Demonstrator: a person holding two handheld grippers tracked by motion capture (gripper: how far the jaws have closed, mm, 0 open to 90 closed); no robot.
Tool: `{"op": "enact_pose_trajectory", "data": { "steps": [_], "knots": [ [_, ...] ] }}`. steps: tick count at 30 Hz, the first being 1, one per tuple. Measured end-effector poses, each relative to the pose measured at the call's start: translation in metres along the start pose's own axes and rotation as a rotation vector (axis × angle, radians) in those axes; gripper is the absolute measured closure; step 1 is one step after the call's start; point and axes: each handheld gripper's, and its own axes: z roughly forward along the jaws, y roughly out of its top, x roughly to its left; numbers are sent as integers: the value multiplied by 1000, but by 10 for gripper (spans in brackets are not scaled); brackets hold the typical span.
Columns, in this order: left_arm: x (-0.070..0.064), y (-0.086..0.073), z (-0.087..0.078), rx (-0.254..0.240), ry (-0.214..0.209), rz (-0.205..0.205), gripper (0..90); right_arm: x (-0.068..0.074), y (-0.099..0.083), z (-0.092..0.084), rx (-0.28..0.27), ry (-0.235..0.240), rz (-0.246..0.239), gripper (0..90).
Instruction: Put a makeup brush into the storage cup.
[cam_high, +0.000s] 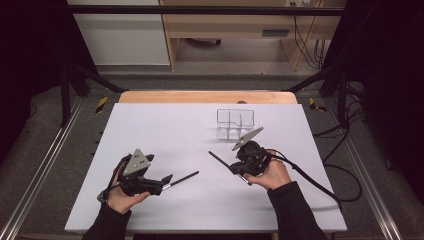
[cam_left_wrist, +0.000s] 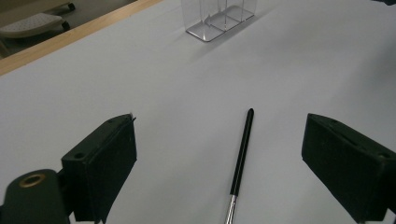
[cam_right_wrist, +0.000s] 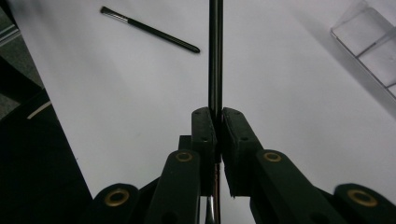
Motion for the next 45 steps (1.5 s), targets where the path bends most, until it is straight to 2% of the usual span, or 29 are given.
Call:
{"op": "enact_pose_trajectory", "data": {
  "steps": [4, 19, 30, 37, 40, 45],
  "knots": [
    [-2, 6, -1, 8, -4, 38, 92, 3, 5, 0, -10, 24, -17, 842],
    [-12, 36, 7, 68, 1, 210, 87, 12, 17, 8, 10, 55, -56, 842],
    [-19, 51, 13, 83, -21, 282, 88, 15, 19, 14, -4, 83, -71, 842],
    [-26, 57, 19, 98, -32, 338, 88, 16, 20, 17, -3, 99, -71, 842],
    [-28, 59, 22, 101, -42, 350, 88, 17, 20, 18, -4, 102, -74, 842],
    [-35, 63, 28, 124, -57, 400, 92, 18, 21, 20, 4, 110, -79, 842]
  ]
}}
